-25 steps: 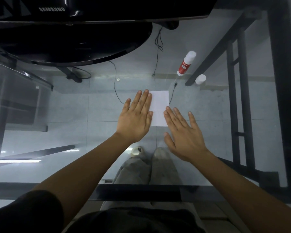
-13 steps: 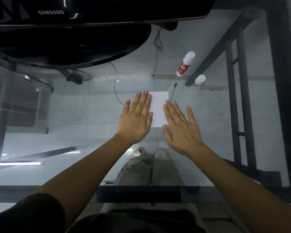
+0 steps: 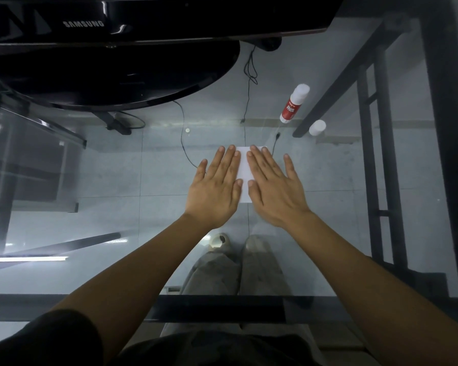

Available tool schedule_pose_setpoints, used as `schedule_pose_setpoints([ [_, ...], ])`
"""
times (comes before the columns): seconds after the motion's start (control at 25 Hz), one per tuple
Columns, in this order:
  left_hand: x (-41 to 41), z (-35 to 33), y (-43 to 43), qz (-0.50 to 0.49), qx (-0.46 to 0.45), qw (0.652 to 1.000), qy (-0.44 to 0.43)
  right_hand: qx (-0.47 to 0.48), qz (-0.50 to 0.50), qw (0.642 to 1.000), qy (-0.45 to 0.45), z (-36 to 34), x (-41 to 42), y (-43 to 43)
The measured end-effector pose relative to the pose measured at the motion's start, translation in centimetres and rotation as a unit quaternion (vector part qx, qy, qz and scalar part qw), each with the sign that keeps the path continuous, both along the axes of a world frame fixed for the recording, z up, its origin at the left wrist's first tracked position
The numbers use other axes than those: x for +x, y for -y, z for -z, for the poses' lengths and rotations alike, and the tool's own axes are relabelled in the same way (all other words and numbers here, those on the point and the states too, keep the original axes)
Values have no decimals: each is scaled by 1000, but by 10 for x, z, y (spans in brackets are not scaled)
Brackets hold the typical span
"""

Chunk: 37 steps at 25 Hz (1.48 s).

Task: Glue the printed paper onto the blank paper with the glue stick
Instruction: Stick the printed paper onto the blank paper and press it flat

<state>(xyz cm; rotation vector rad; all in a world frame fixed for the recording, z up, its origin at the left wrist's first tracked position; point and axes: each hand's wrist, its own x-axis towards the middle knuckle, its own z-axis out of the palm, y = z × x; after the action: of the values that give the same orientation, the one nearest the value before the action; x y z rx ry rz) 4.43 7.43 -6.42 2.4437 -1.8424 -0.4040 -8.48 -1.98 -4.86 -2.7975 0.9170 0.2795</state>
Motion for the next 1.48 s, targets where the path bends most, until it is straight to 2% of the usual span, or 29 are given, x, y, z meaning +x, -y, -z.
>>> schedule_pose_setpoints([
  [0.16, 0, -1, 1, -4, 0, 1000, -6, -13, 18, 999, -27, -2, -21, 17],
  [0.32, -1, -4, 2, -3, 21, 1000, -10, 69, 5, 997, -39, -3, -25, 25],
  [0.44, 8, -13, 2, 8, 11, 997, -75, 98, -7, 994, -40, -5, -28, 31],
  [0.52, 14, -20, -4, 67, 9, 993, -96, 119, -9, 992, -40, -7, -28, 33],
  [0.64, 12, -22, -17, 237, 53, 970, -30, 123, -17, 991, -41, -8, -27, 32],
  [0.68, 15, -20, -14, 266, 72, 961, -12, 122, -19, 992, -39, -7, -28, 32],
  [0.72, 22, -19, -6, 269, 77, 960, 0, 123, -20, 992, -37, -7, -28, 33],
  [0.88, 48, -23, 25, 179, 68, 981, 20, 129, -15, 991, -37, -6, -28, 34],
  [1.08, 19, -22, -4, 276, 75, 958, 9, 126, -18, 991, -32, -2, -28, 33],
  [1.28, 45, -25, 36, 188, 62, 979, 37, 123, -16, 992, -38, 0, -27, 34],
  [1.48, 15, -21, -3, 202, 43, 978, 23, 122, -18, 992, -32, -3, -28, 33],
])
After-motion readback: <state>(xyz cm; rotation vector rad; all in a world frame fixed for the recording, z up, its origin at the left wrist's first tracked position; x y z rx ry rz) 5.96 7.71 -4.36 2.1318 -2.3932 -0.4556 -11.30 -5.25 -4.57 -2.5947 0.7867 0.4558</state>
